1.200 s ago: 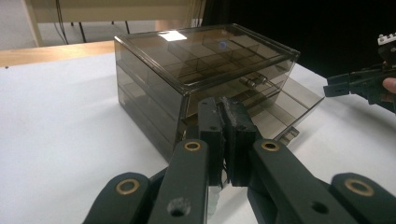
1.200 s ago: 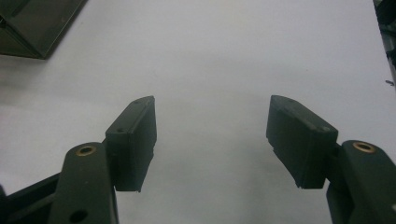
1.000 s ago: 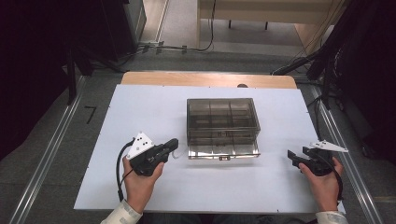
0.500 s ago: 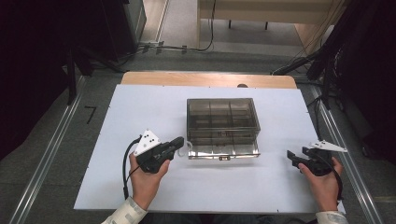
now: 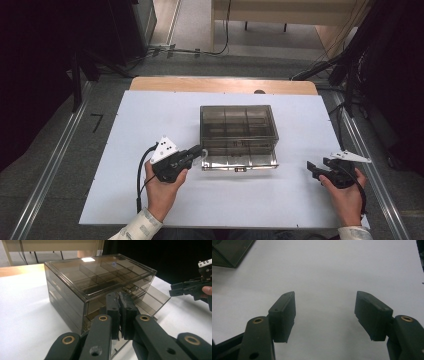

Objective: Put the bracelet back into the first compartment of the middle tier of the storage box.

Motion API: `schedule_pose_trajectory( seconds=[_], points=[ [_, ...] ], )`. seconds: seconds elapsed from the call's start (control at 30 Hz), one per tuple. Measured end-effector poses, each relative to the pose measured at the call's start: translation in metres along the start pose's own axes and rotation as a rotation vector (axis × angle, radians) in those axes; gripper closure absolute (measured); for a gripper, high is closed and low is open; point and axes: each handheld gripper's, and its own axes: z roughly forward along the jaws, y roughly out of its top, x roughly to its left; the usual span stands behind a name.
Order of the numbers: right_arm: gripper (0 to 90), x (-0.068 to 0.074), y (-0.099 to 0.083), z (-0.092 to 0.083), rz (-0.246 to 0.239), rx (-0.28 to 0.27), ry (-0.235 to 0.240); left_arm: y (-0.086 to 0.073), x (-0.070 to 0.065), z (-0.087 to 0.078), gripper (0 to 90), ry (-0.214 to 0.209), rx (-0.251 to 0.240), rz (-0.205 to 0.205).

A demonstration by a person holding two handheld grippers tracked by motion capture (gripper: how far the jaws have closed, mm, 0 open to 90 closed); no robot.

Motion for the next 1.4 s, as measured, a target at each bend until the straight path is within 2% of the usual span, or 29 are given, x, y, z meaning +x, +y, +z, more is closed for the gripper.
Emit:
schedule_pose_trajectory(
  seconds=[0.53, 1.4],
  points=[
    [31.8, 0.000, 0.000, 0.001, -0.002, 0.006, 0.002, 0.000, -0.004, 0.020, 88.3, -0.011, 0.025, 0.004],
    [31.8, 0.000, 0.000, 0.001, -0.002, 0.010, 0.006, -0.015, -0.007, 0.052, 88.3, -0.013, 0.095, 0.024]
  ],
)
